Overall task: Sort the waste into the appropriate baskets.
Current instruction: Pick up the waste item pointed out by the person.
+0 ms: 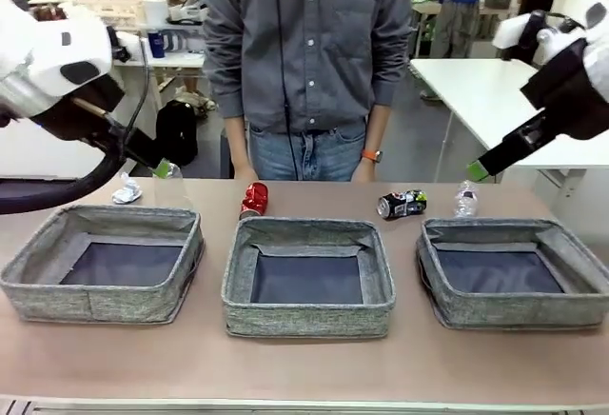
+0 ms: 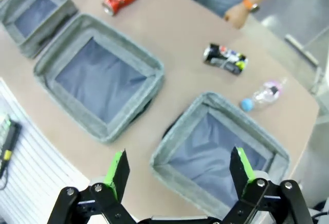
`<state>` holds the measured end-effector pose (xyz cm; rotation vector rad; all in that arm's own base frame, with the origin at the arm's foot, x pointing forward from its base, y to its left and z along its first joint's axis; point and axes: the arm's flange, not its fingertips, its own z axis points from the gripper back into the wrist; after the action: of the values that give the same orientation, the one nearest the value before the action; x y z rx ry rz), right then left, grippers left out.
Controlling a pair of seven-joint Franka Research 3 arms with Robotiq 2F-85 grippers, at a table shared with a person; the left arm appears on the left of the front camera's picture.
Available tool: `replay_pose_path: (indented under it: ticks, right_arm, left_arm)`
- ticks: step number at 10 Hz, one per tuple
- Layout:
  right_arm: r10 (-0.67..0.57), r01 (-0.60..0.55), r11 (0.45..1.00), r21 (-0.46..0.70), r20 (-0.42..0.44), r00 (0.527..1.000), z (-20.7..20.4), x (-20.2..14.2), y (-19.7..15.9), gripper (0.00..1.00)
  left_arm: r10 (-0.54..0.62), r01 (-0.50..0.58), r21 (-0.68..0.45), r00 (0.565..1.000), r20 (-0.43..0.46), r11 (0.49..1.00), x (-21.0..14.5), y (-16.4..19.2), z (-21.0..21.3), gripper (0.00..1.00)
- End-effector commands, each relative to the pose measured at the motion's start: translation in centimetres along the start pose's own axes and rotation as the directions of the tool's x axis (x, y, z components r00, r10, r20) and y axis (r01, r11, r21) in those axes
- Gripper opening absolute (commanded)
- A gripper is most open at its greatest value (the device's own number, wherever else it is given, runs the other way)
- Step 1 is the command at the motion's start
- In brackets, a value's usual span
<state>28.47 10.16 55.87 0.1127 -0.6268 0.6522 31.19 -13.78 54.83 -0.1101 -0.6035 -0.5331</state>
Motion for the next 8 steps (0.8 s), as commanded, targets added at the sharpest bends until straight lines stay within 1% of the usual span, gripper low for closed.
replay_pose_path:
  ticks: [1,2,3,4,5,6,7,8]
  right_arm:
    - [-0.086,0.091,0.962,0.256,-0.029,0.996,-2.2,1.2,-0.3,1.00]
    - [-0.264,0.279,0.874,0.397,-0.093,0.960,-1.7,1.3,-1.6,1.00]
    - [-0.365,0.421,0.710,0.565,-0.217,0.906,-1.4,0.6,-3.5,1.00]
    - [-0.465,0.522,0.539,0.661,-0.283,0.839,-1.8,-0.6,-5.8,1.00]
    - [-0.543,0.547,0.317,0.775,-0.324,0.774,-2.5,-2.5,-8.3,1.00]
    - [-0.570,0.527,0.212,0.823,-0.335,0.751,-3.2,-3.6,-9.6,1.00]
    - [-0.572,0.504,0.174,0.846,-0.329,0.751,-4.0,-4.2,-10.2,1.00]
    - [-0.567,0.486,0.165,0.858,-0.321,0.758,-4.7,-4.4,-10.5,1.00]
  left_arm:
    - [0.011,-0.006,-0.271,1.000,0.014,0.963,0.2,0.3,-0.6,1.00]
    - [0.086,-0.091,-0.487,0.996,-0.033,0.869,-0.1,2.2,-1.0,1.00]
    - [0.127,-0.152,-0.630,0.988,-0.084,0.762,-1.0,4.5,-1.3,1.00]
    - [0.189,-0.223,-0.714,0.974,-0.129,0.663,-2.2,6.8,-1.6,1.00]
    - [0.289,-0.286,-0.786,0.947,-0.142,0.548,-3.7,9.1,-1.9,1.00]
    - [0.358,-0.307,-0.816,0.924,-0.134,0.489,-4.7,10.3,-2.2,1.00]
    - [0.412,-0.343,-0.807,0.901,-0.138,0.480,-5.6,11.1,-2.8,1.00]
    - [0.442,-0.338,-0.822,0.889,-0.120,0.458,-6.4,11.6,-2.9,1.00]
